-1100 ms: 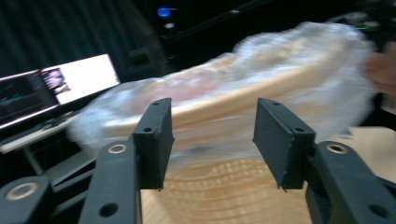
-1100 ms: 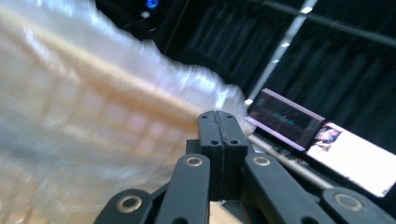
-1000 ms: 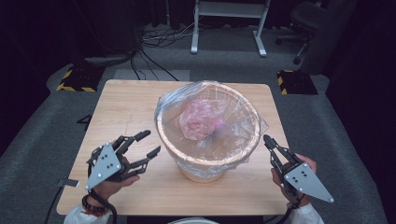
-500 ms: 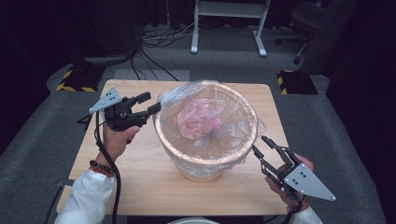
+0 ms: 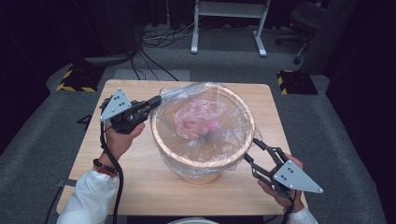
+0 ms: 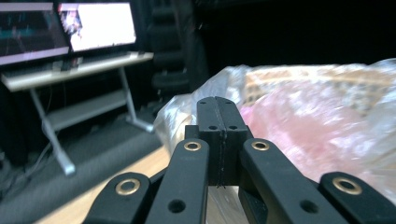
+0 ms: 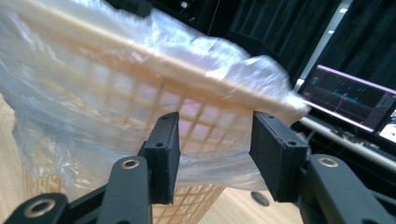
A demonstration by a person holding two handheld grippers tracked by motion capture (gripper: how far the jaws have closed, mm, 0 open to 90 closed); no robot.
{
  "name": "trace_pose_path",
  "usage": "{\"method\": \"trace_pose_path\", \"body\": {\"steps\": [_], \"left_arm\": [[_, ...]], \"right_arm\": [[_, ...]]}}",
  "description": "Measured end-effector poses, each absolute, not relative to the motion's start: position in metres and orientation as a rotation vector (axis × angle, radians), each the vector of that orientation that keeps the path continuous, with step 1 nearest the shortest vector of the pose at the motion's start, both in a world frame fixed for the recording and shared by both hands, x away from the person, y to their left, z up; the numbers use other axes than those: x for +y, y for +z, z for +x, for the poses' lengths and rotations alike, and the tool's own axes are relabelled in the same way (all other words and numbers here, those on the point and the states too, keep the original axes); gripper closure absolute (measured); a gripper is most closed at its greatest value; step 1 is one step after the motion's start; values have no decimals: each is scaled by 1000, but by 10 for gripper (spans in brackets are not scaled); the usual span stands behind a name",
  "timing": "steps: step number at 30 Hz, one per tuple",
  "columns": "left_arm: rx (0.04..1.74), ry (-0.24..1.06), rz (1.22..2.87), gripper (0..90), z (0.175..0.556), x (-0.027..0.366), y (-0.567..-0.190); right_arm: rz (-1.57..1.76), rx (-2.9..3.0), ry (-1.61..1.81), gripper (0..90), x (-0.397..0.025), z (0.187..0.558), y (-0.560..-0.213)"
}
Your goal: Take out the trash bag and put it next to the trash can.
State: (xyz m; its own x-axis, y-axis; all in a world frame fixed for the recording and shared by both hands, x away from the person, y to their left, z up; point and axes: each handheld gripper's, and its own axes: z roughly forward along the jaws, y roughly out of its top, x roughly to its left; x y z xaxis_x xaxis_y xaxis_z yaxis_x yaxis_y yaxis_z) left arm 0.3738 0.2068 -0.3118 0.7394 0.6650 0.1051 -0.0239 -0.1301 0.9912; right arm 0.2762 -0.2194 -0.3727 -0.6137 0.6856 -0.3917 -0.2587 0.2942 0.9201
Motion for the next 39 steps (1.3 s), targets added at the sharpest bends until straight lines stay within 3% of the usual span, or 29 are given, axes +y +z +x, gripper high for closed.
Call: {"method": "trace_pose_path", "body": {"steps": [10,13,18,24,33,35,39], "left_arm": [[315,636,1580,897,326,189,-314],[286,696,1550,895,308,186,-320],[277,837,1501,893,294,182,-334],[288,812,1456,896,292,179,-344],[241,806,1297,897,284,176,-363],[233,805,1305,896,285,174,-363],[204,799,1327,891,287,175,-361]], "right_arm": [[476,1773,1359,549,-202,278,-389],[514,1772,1346,541,-203,280,-390],[539,1806,1341,459,-200,280,-399],[401,1825,1436,393,-190,260,-410],[518,1692,1382,491,-173,269,-422],[537,1683,1353,532,-169,275,-421],[593,1705,1278,525,-162,286,-420]]}}
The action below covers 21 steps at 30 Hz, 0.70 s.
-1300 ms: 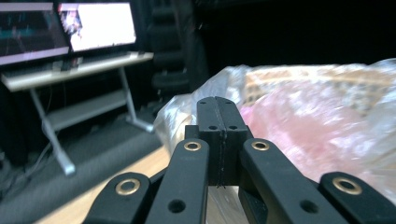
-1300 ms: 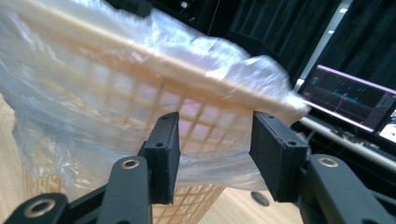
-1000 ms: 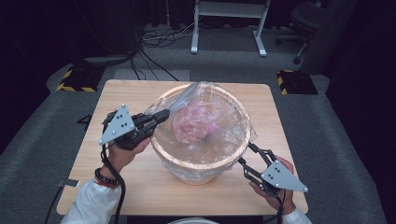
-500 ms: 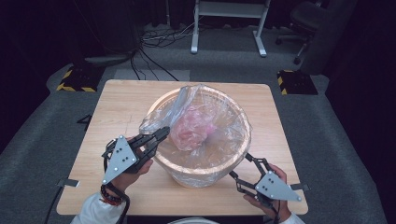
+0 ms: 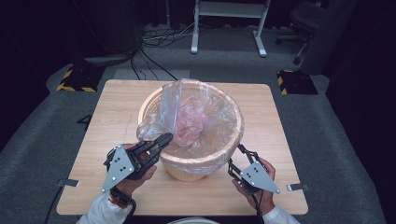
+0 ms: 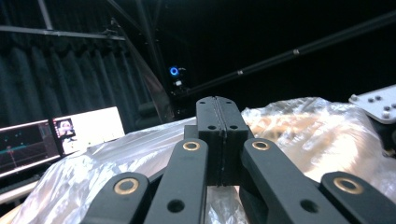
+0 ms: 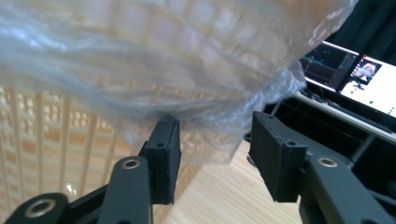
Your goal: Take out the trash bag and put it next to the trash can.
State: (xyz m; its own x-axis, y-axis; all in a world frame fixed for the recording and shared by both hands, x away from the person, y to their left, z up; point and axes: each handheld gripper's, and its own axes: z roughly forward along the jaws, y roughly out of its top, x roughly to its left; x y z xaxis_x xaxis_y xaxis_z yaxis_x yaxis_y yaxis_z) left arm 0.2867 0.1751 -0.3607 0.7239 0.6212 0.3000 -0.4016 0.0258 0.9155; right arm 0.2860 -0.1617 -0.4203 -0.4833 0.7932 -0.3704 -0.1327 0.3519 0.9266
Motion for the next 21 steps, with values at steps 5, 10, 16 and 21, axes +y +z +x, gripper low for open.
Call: {"method": "trace_pose_path", "body": {"steps": [5,10,16,21], "left_arm": [[182,795,1364,893,285,176,-354],[132,768,1417,877,278,168,-349],[-2,616,1574,835,270,152,-343],[13,662,1545,510,253,156,-340]], "right_arm": [[485,1745,1362,437,-162,271,-424],[431,1769,1357,424,-147,259,-434],[452,1783,1321,424,-134,264,-438],[483,1808,1337,425,-133,269,-439]]}}
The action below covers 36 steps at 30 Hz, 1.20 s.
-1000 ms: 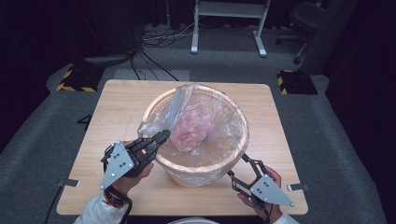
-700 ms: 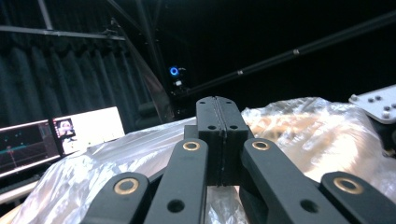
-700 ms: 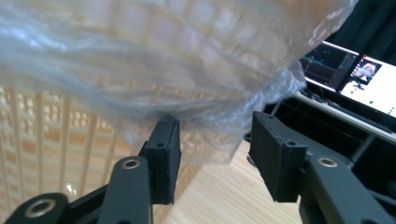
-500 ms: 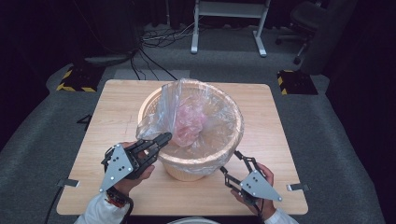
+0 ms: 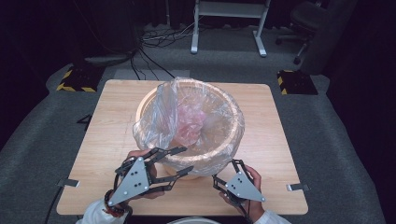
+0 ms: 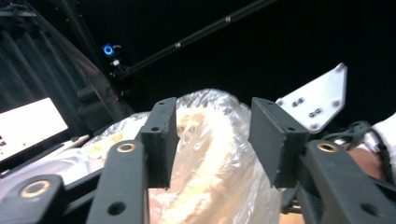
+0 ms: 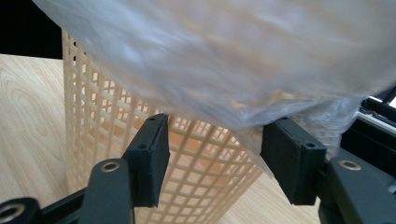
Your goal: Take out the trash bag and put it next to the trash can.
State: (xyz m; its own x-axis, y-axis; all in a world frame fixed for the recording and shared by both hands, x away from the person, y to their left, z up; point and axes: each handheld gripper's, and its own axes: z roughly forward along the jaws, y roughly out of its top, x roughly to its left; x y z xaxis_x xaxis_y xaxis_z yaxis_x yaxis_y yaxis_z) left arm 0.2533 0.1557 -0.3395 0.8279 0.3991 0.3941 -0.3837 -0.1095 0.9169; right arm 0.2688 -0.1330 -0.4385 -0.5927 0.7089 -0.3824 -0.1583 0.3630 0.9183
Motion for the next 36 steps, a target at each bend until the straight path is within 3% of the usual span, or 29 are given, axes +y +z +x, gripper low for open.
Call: {"method": "trace_pose_path", "body": {"steps": [3,11,16,20,31,34,36], "left_arm": [[69,705,1481,416,243,176,-341],[301,861,1497,376,252,237,-356],[388,788,1560,356,270,248,-368],[359,829,1581,387,269,240,-369],[266,753,1577,369,252,223,-358],[262,761,1576,460,251,219,-357],[256,766,1569,579,249,216,-356]], "right_arm": [[486,1786,1348,425,-140,267,-437],[416,1579,1306,415,-152,251,-416],[400,1469,1267,423,-156,249,-406],[336,1403,1281,522,-165,245,-397],[293,1458,1325,850,-167,261,-372],[298,1463,1346,880,-164,263,-367],[315,1446,1384,879,-164,264,-362]]}}
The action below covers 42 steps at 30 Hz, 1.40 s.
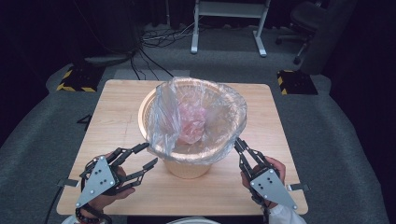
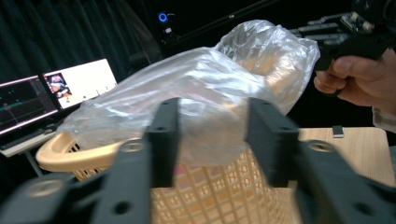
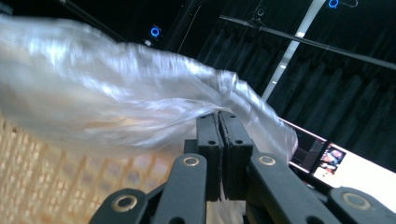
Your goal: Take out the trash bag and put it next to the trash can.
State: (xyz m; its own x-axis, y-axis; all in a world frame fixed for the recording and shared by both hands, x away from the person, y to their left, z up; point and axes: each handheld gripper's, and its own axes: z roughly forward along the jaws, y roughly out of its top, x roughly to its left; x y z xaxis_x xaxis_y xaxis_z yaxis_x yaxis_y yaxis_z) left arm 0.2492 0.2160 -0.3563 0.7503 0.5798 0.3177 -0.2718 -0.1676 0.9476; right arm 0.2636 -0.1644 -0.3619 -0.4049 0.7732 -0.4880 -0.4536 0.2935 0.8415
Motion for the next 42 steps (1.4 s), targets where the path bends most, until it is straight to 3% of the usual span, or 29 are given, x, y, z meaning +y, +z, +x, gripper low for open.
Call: {"method": "trace_pose_path", "body": {"steps": [3,5,11,14,17,18,20,24,31,33,35,38,42], "left_arm": [[262,781,1575,668,247,211,-353],[241,747,1576,661,246,207,-350],[242,705,1606,442,242,188,-346],[231,701,1628,388,240,177,-343],[219,715,1641,513,240,170,-339],[229,729,1636,513,240,166,-336],[230,730,1633,663,239,159,-332],[218,740,1616,845,239,145,-331],[173,670,1627,888,244,115,-330],[181,672,1613,881,247,109,-331],[193,666,1613,875,249,108,-332],[212,673,1602,859,250,109,-332],[217,682,1586,845,248,110,-332]], "right_arm": [[315,1446,1412,882,-168,261,-355],[306,1447,1431,900,-169,258,-350],[269,1532,1450,900,-160,261,-334],[274,1550,1464,900,-158,260,-336],[269,1568,1469,900,-156,260,-341],[265,1575,1467,900,-155,260,-342],[283,1604,1498,900,-157,261,-346],[292,1633,1537,900,-159,259,-347],[258,1661,1608,898,-150,250,-349],[265,1644,1613,754,-149,249,-349],[256,1655,1630,723,-150,248,-348],[244,1653,1628,591,-151,244,-347],[211,1709,1617,492,-147,235,-342]]}}
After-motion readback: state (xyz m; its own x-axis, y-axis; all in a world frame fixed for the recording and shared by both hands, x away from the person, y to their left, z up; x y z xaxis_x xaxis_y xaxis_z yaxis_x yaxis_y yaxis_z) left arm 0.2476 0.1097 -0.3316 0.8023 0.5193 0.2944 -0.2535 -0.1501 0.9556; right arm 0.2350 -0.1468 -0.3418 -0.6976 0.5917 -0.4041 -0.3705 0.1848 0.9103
